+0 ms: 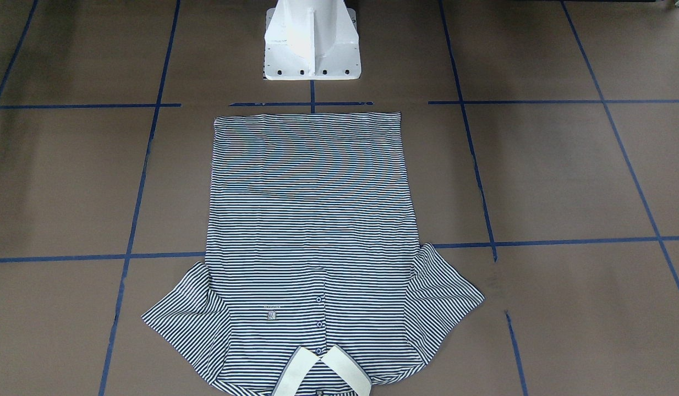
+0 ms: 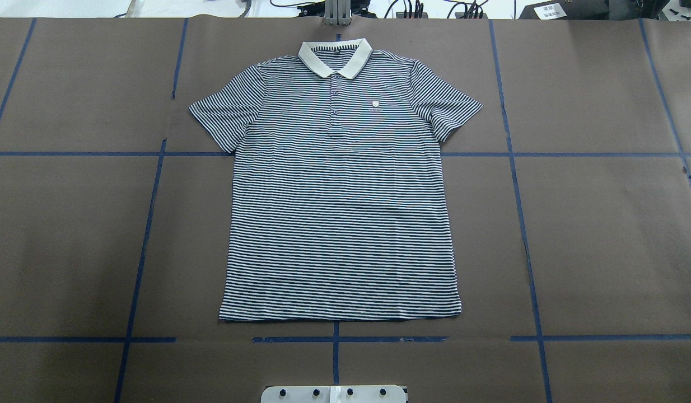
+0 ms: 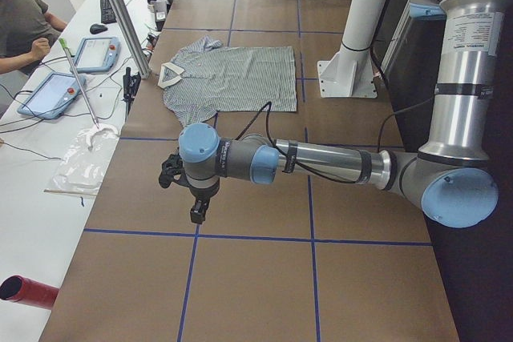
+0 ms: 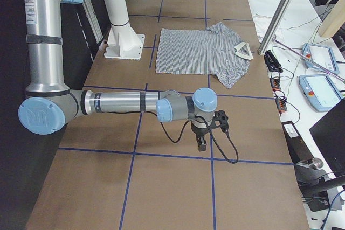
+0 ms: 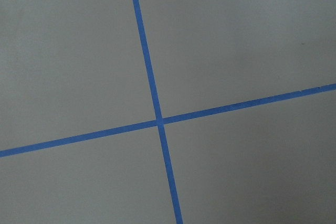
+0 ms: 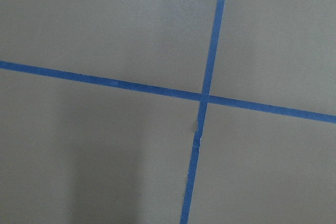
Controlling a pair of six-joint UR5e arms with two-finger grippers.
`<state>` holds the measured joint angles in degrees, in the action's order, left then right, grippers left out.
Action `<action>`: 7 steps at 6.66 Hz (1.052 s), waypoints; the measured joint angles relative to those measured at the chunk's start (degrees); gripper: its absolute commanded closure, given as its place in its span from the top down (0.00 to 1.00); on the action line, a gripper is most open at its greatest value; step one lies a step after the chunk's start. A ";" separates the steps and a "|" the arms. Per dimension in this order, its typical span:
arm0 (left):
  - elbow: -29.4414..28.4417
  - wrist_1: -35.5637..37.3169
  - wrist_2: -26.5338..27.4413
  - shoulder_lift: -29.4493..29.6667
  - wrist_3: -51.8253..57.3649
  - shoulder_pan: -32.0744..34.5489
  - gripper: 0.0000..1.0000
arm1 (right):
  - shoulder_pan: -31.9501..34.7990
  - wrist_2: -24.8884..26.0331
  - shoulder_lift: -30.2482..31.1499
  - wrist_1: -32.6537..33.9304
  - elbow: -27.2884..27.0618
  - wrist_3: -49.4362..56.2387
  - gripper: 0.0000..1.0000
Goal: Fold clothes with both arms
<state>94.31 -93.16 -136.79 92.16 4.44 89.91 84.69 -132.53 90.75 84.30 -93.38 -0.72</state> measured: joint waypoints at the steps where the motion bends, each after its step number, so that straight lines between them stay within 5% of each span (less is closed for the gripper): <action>1: 0.13 -0.09 -0.08 -0.12 -0.09 -0.01 1.00 | 0.00 0.12 0.08 0.02 -0.01 0.40 1.00; 5: 1.61 -0.60 0.05 -0.91 -0.09 -1.01 1.00 | -3.63 -5.82 -0.38 -4.20 0.22 -2.48 1.00; 7: 1.91 -1.44 -1.23 -1.49 -0.06 -1.29 1.00 | -11.87 -5.87 -7.39 -8.69 0.89 -15.37 1.00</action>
<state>96.23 -94.60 -138.02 90.67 4.38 88.62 72.81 -138.40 83.36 75.62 -92.49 -16.09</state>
